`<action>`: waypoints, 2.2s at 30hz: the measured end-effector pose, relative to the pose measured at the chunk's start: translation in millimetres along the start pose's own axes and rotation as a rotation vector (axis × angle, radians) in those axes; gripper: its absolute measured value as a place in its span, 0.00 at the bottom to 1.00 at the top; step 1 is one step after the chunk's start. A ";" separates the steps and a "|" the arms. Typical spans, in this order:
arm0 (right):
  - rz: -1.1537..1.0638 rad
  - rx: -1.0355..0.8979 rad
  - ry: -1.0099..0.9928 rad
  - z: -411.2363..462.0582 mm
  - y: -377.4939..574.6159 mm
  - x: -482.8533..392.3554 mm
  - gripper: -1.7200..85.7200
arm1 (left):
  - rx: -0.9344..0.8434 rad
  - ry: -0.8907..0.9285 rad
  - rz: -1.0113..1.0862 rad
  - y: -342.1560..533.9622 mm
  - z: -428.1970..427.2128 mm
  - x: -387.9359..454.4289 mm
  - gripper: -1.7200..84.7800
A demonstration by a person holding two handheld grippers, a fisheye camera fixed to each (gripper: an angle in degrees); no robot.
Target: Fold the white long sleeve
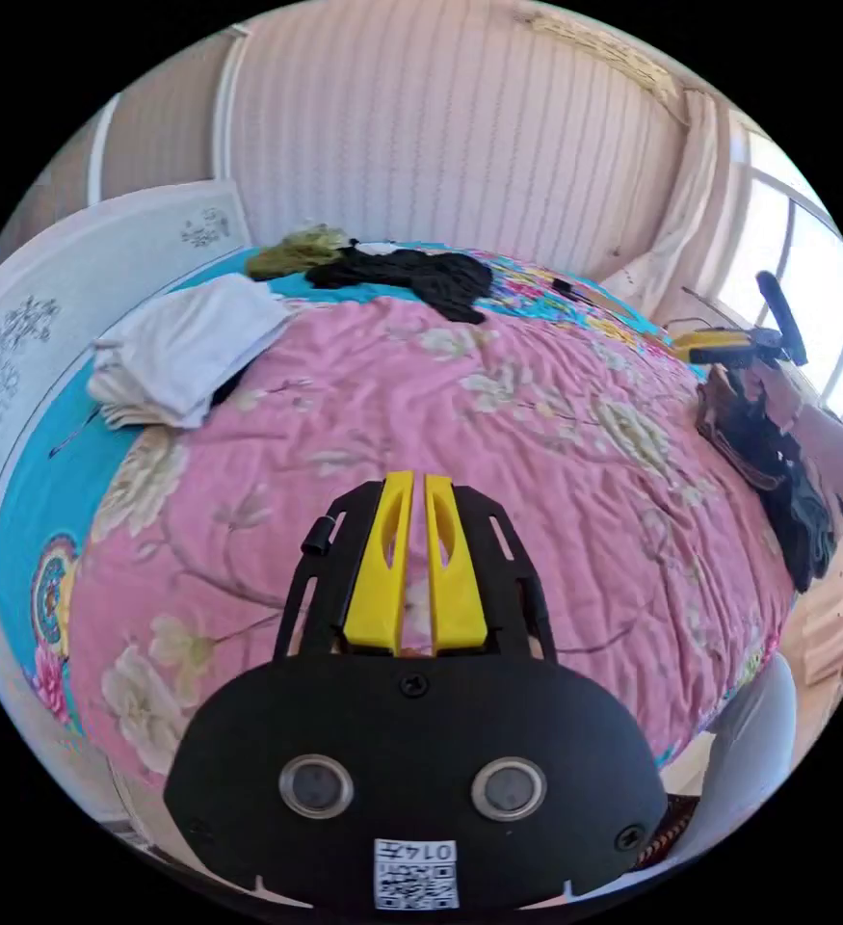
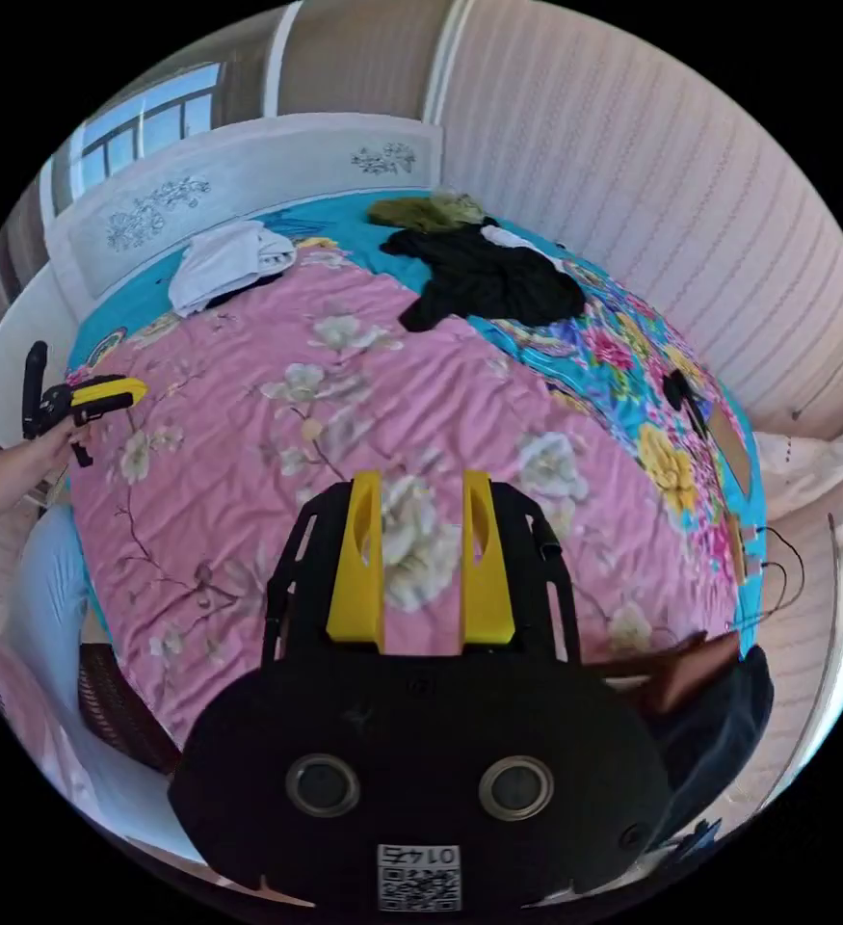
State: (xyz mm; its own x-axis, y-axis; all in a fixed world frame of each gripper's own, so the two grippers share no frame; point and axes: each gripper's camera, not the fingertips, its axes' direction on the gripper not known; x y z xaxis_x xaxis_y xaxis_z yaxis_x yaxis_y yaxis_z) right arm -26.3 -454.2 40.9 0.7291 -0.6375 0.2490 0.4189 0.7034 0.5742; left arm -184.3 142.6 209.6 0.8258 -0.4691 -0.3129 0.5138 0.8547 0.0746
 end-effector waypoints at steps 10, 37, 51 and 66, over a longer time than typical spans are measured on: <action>-0.039 0.032 -0.445 106.7 -164.8 -173.1 0.14 | 0.000 -0.186 -0.197 -42.9 1.1 -169.1 0.09; 0.191 0.484 -0.792 -115.7 -5.1 -4.6 0.02 | 0.384 0.088 0.019 -25.4 -346.5 -146.5 0.01; 0.445 0.599 -0.209 -320.2 188.3 94.0 0.02 | 0.430 0.397 -0.015 -144.4 -471.0 -20.3 0.01; 0.277 0.871 -0.266 -340.8 347.4 59.5 0.03 | 0.416 0.337 0.256 -53.7 -510.5 15.7 0.01</action>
State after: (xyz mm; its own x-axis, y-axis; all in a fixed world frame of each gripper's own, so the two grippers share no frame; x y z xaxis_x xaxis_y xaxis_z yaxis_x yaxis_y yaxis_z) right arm 347.0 -140.6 -10.6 0.5495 -0.6098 0.5711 -0.3791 0.4272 0.8209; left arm -317.6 202.9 -282.7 0.8510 -0.1045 -0.5146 0.4122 0.7401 0.5313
